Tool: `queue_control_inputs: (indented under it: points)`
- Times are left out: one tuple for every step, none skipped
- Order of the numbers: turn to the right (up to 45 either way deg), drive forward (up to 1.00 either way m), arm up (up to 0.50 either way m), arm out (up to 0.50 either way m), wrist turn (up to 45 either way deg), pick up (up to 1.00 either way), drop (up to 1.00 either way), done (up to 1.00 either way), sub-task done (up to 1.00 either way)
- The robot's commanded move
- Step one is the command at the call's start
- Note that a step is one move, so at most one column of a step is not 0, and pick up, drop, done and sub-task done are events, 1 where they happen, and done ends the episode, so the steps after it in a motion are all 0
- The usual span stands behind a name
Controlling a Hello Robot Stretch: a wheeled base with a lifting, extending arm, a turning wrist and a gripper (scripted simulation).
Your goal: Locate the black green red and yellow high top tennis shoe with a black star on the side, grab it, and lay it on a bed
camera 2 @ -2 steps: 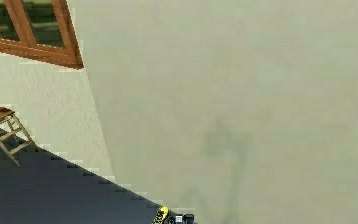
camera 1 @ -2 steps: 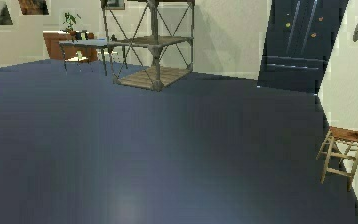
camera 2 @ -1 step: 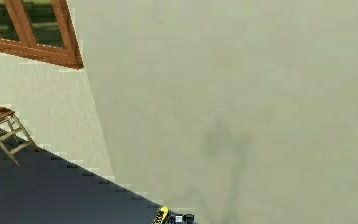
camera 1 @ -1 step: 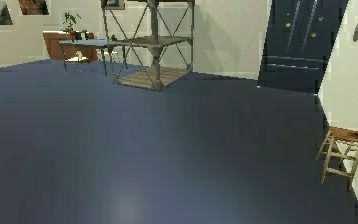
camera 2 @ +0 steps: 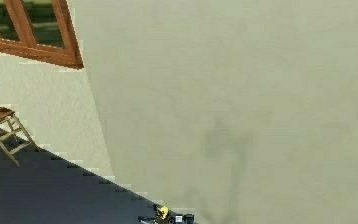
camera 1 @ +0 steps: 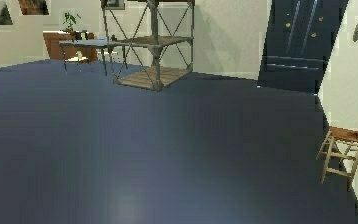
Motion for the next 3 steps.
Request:
queue_control_inputs:
  points:
    - [0.0, 0.0, -0.3, 0.0, 0.0, 0.0, 0.0, 0.0, 0.0]
    - [0.0, 0.0, 0.0, 0.0, 0.0, 1.0, 0.0, 0.0, 0.0]
    - [0.0, 0.0, 0.1, 0.0, 0.0, 0.0, 0.0, 0.0, 0.0]
